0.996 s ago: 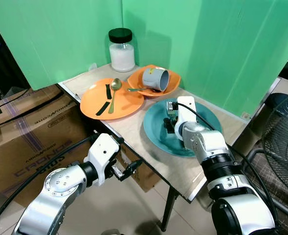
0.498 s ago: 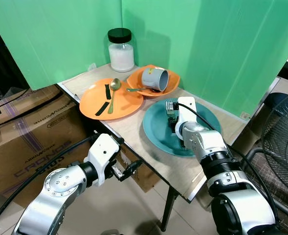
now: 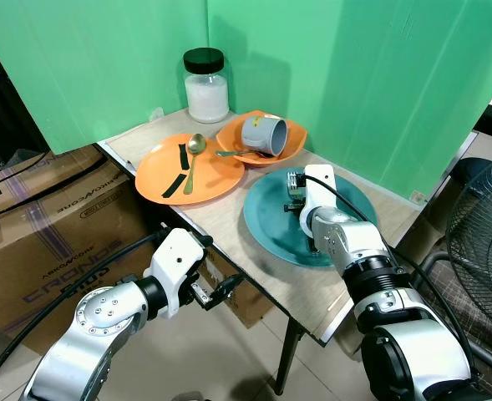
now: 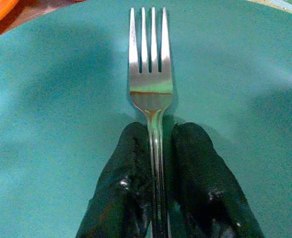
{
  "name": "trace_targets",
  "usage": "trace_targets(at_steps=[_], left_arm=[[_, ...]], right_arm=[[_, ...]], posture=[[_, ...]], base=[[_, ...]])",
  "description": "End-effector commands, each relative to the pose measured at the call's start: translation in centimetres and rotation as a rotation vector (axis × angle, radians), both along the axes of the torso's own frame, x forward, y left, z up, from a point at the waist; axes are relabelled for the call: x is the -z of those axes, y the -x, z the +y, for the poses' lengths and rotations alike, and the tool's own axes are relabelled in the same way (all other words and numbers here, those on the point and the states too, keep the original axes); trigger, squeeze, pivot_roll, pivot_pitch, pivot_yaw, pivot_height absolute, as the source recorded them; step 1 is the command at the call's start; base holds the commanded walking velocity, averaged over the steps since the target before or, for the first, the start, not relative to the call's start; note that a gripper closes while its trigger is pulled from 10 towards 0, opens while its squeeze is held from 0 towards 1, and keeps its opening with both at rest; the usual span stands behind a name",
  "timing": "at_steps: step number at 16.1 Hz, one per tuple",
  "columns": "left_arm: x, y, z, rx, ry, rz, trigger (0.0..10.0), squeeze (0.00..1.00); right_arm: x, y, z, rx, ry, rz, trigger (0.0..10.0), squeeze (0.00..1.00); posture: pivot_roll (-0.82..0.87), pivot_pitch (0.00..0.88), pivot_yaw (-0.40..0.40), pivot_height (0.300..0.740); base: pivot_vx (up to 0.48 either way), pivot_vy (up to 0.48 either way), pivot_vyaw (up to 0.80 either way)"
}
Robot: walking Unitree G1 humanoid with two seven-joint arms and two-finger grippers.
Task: Setting the table
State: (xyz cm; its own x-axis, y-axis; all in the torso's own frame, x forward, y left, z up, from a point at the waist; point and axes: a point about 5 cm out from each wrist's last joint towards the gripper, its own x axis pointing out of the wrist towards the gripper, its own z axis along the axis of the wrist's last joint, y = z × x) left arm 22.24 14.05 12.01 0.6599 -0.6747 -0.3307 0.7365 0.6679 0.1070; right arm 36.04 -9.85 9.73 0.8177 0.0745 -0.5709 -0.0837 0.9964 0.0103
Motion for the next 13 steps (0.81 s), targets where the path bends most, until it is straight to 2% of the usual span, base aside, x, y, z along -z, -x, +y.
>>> trace_targets(at_steps=[1,4,10,12,13], left_arm=[[-0.1,-0.1,0.1,0.003,-0.008,0.006,10.0,0.00],[-0.2,-0.2,0.4,-0.003,-0.009,0.002,10.0,0.00],[0.0,-0.1,0.2,-0.019,-0.006,0.000,10.0,0.00],[-0.1,-0.4,0.1,-0.026,0.000,-0.011,10.0,0.00],[-0.2,-0.6,0.1,-0.034,0.002,-0.020,10.0,0.00]], right_arm=[[0.0,-0.1,0.1,-0.012,-0.001,0.011,0.0,0.00],[-0.2,-0.1,0.6,-0.036,-0.014,0.006,0.0,0.00],[-0.6,-0.1,0.4,-0.046,-0.025,0.001,0.0,0.00],[-1.7,-0.3,0.0,-0.046,-0.047,-0.045,0.0,0.00],[-3.0,-0.3,-0.5,-0.044,-0.078,-0.105,0.0,0.00]], posture=[[0.13,0.000,0.023,0.740],[0.14,0.000,0.011,0.740],[0.12,0.000,0.009,0.740],[0.12,0.000,0.004,0.740],[0.12,0.000,0.006,0.740]], base=[[0.000,0.000,0.00],[0.000,0.000,0.00],[0.000,0.000,0.00],[0.000,0.000,0.00],[0.000,0.000,0.00]])
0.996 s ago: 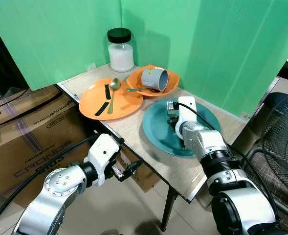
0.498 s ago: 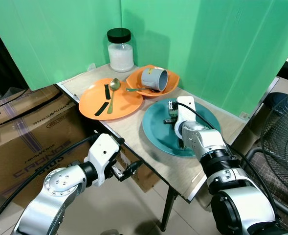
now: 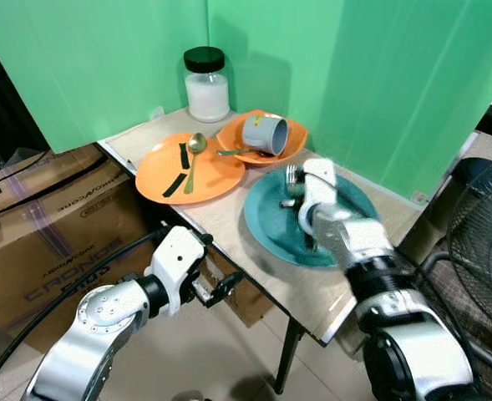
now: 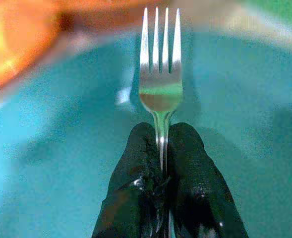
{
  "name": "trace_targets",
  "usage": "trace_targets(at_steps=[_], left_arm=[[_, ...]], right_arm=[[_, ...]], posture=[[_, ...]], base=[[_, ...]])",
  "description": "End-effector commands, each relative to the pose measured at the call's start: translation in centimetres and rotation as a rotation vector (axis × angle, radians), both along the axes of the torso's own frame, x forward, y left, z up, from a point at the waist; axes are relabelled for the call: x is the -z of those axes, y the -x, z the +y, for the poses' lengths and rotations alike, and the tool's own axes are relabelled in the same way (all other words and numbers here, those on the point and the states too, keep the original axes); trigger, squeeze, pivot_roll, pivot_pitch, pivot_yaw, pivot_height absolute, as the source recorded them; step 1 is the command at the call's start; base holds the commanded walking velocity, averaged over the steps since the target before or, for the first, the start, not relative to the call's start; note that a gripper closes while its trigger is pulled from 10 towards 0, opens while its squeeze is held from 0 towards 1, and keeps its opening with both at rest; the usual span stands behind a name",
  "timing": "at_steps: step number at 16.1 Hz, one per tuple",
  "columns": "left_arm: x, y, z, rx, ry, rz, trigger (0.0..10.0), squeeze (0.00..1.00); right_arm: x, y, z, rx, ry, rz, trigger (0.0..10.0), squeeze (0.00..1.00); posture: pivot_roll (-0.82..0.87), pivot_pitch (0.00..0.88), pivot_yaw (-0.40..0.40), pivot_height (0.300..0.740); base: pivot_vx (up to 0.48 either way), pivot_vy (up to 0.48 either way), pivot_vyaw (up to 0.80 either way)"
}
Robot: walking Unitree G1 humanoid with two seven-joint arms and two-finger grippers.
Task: Setting the table
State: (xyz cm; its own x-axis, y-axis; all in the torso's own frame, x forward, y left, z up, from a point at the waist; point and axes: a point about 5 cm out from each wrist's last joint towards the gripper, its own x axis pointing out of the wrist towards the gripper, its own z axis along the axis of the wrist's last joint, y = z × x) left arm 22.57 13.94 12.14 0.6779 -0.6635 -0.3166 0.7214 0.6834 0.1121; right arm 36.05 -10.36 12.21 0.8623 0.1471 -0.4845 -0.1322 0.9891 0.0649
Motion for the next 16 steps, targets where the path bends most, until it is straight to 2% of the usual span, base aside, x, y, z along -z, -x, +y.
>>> trace_targets(at_steps=[1,3,4,5,6,7,9,11,12,14,15,16], left_arm=[[-0.3,-0.4,0.3,-0.022,-0.001,-0.017,10.0,0.00],[-0.7,-0.5,0.2,-0.027,0.006,-0.031,10.0,0.00],[-1.1,-0.7,0.2,-0.044,0.007,-0.054,10.0,0.00],[-1.4,-0.9,0.2,-0.060,0.005,-0.071,10.0,0.00],[-1.9,-1.3,0.2,-0.118,0.001,-0.110,10.0,0.00],[-2.2,-1.6,0.3,-0.170,-0.006,-0.134,10.0,0.00],[-3.0,-1.8,0.3,-0.254,0.010,-0.187,10.0,0.00],[-3.3,-1.9,0.3,-0.289,0.031,-0.202,10.0,0.00],[-3.2,-2.1,0.4,-0.332,0.037,-0.209,10.0,0.00],[-3.0,-2.3,0.4,-0.371,0.026,-0.217,10.0,0.00],[-2.8,-2.3,0.2,-0.387,0.025,-0.213,10.0,0.00],[-2.8,-2.2,0.2,-0.390,0.025,-0.212,10.0,0.00]], right_arm=[[-2.6,0.0,-0.9,0.000,-0.056,-0.112,0.0,0.00],[-4.6,0.8,-1.9,-0.016,-0.090,-0.200,0.0,0.00],[-6.3,2.0,-2.8,-0.055,-0.099,-0.283,0.0,0.00],[-6.9,2.8,-3.1,-0.086,-0.089,-0.319,0.2,0.00],[-7.6,4.8,-3.7,-0.144,-0.024,-0.394,10.0,0.00],[-7.7,6.2,-4.1,-0.175,0.021,-0.428,10.0,0.00],[-7.2,8.9,-4.1,-0.188,-0.009,-0.439,10.0,0.00],[-7.0,9.7,-4.2,-0.152,-0.024,-0.440,10.0,0.00],[-6.2,10.3,-4.7,-0.085,-0.027,-0.419,10.0,0.00],[-5.4,11.0,-5.1,-0.044,0.005,-0.402,10.0,0.00],[-5.1,11.2,-5.5,-0.035,0.047,-0.397,10.0,0.00],[-5.0,11.3,-5.5,-0.033,0.048,-0.396,10.0,0.00]], posture=[[0.12,0.000,0.008,0.740],[0.11,0.000,0.012,0.740],[0.11,0.000,0.018,0.740],[0.10,0.000,0.022,0.740],[0.10,0.000,0.025,0.740],[0.09,0.000,0.033,0.740],[0.08,0.000,0.047,0.740],[0.07,0.000,0.050,0.740],[0.08,0.000,0.046,0.740],[0.08,0.000,0.040,0.740],[0.08,0.000,0.036,0.740],[0.08,0.000,0.036,0.740]], base=[[0.000,0.000,0.00],[0.000,0.000,0.00],[0.000,0.000,0.00],[0.000,0.000,0.00],[0.000,0.000,0.00],[0.000,0.000,0.00],[0.000,0.000,0.00],[0.000,0.000,0.00],[0.000,0.000,-0.74],[0.000,0.000,-0.80],[0.000,0.000,0.00],[0.000,0.000,0.00]])
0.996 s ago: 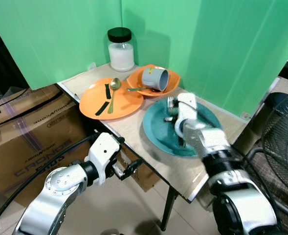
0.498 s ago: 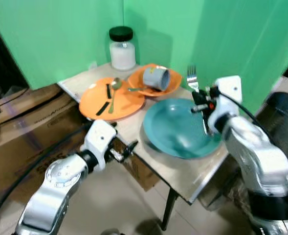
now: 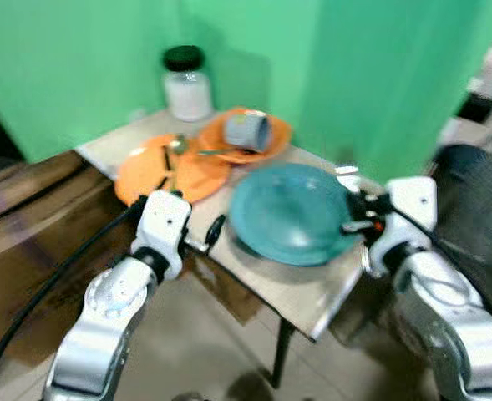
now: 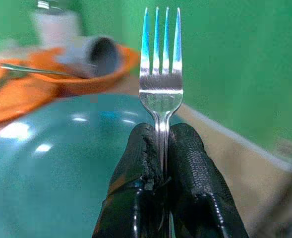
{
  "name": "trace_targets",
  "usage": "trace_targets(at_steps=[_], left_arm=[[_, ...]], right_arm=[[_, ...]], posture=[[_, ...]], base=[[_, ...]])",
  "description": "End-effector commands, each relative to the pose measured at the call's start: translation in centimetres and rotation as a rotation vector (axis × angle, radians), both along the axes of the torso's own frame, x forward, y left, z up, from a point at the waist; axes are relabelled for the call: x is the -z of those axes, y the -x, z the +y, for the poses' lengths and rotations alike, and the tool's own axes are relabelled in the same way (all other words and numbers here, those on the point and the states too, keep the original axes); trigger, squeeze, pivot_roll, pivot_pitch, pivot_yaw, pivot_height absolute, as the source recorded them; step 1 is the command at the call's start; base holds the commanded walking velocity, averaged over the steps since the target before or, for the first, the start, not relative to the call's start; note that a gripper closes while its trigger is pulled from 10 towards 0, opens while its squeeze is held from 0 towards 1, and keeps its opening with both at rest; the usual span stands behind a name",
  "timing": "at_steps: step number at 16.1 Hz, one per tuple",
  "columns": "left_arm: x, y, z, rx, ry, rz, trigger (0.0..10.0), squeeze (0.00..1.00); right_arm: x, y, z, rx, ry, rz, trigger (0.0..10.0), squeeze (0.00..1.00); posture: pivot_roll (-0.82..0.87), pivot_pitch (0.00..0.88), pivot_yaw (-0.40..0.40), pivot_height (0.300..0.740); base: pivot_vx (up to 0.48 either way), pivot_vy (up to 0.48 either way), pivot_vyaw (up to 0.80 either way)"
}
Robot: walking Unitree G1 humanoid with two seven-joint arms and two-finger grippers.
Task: Setting the table
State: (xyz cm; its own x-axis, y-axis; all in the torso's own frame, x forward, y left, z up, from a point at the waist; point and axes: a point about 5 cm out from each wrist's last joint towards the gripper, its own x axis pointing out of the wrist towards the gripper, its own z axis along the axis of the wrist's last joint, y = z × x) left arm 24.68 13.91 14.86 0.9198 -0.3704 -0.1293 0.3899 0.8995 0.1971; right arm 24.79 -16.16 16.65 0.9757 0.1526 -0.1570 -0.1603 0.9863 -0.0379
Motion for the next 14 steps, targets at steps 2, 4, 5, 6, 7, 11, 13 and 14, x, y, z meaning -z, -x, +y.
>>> trace_targets(at_steps=[2,4,5,6,7,11,13,14], left_arm=[[0.2,-0.1,-0.2,-0.005,-0.025,0.000,10.0,0.00],[-0.2,-0.6,-0.2,-0.011,-0.022,-0.017,10.0,0.00],[-0.4,-0.9,0.0,-0.025,-0.013,-0.031,10.0,0.00],[-0.7,-1.2,0.2,-0.060,-0.005,-0.080,10.0,0.00],[-0.9,-1.4,0.3,-0.084,0.000,-0.114,10.0,0.00],[-1.4,-2.2,0.1,-0.114,0.069,-0.165,10.0,0.00],[-1.4,-2.1,0.3,-0.160,0.084,-0.156,10.0,0.00],[-1.1,-1.9,0.4,-0.152,0.082,-0.131,10.0,0.00]], right_arm=[[-0.2,0.0,-0.1,0.020,0.005,-0.026,10.0,0.00],[0.0,-0.2,-0.4,0.062,0.059,-0.036,10.0,0.00],[-0.2,-0.3,-0.4,0.075,0.075,-0.054,10.0,0.00],[-0.2,-0.2,-0.6,0.082,0.069,-0.052,10.0,0.00],[-0.2,-0.2,-0.7,0.085,0.062,-0.049,10.0,0.00],[-0.3,0.5,-1.3,0.132,0.013,-0.051,10.0,0.00],[-0.7,0.3,-1.1,0.123,-0.045,-0.064,10.0,0.00],[-0.8,0.0,-1.1,0.123,-0.046,-0.080,10.0,0.00]], posture=[[0.09,0.000,0.042,0.740],[0.08,0.000,0.051,0.740],[0.08,0.000,0.053,0.740],[0.07,0.000,0.062,0.740],[0.07,0.000,0.062,0.740],[0.04,0.000,0.069,0.740],[0.05,0.000,0.053,0.740],[0.07,0.000,0.041,0.740]], base=[[0.000,0.000,-0.40],[0.000,0.000,-0.80],[0.000,0.000,-0.80],[0.000,0.000,-0.80],[0.000,0.000,-0.80],[0.000,0.000,-0.80],[0.000,0.000,-0.80],[0.000,0.000,-0.80]])
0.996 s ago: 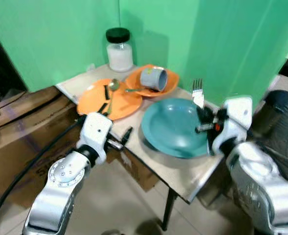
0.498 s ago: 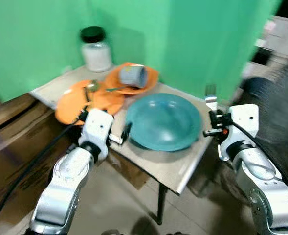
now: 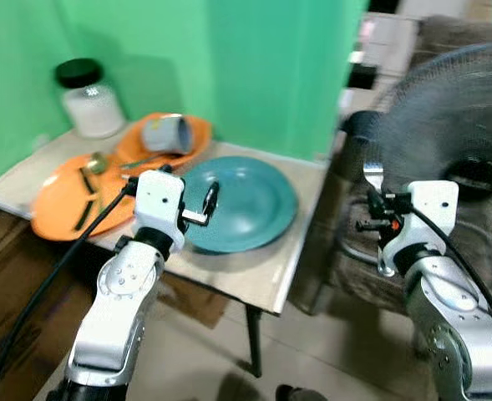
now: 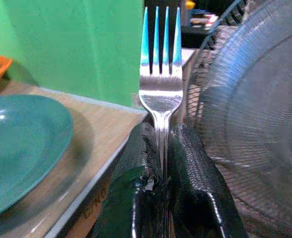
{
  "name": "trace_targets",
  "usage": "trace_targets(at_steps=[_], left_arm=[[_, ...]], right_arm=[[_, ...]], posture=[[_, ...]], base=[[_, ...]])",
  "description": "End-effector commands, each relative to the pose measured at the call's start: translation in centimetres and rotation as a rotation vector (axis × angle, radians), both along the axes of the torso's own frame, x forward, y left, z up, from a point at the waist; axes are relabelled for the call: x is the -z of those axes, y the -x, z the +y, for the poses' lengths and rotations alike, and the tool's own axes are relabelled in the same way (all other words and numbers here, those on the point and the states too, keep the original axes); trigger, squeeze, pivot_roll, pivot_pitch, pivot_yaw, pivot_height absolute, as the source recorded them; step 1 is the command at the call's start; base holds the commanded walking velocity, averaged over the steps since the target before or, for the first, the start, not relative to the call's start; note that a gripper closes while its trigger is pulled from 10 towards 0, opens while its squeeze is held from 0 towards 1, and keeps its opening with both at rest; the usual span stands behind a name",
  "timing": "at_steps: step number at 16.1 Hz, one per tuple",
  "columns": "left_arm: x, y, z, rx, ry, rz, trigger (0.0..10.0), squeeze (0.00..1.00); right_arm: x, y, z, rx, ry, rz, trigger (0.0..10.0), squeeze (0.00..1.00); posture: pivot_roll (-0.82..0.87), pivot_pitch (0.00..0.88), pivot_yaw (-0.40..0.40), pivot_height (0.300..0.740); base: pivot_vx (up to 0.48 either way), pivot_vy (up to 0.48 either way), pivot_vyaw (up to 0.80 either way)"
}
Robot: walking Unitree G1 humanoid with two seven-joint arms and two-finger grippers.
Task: Setting the table
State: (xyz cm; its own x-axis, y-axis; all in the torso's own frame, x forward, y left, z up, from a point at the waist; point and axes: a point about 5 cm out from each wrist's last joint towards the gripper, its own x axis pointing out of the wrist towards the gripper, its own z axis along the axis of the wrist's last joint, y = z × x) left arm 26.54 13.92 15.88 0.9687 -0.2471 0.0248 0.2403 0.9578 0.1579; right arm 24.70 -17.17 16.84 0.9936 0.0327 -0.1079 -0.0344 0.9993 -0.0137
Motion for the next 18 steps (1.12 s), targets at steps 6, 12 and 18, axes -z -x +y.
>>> trace_targets(at_steps=[6,12,18], left_arm=[[0.6,1.3,1.8,-0.056,-0.040,0.032,10.0,0.00],[0.6,1.1,1.3,-0.030,-0.023,0.047,10.0,0.00],[0.4,0.6,1.4,-0.034,-0.031,0.050,10.0,0.00]], right_arm=[[0.7,-1.1,1.1,-0.080,0.036,0.020,10.0,0.00],[1.3,-0.7,0.3,-0.025,0.021,0.056,10.0,0.00],[1.5,-0.6,0.2,0.004,0.003,0.076,10.0,0.00]], posture=[[0.13,0.000,-0.033,0.740],[0.10,0.000,0.005,0.740],[0.09,0.000,0.019,0.740]], base=[[0.000,0.000,-0.80],[0.000,0.000,-0.80],[0.000,0.000,-0.80]])
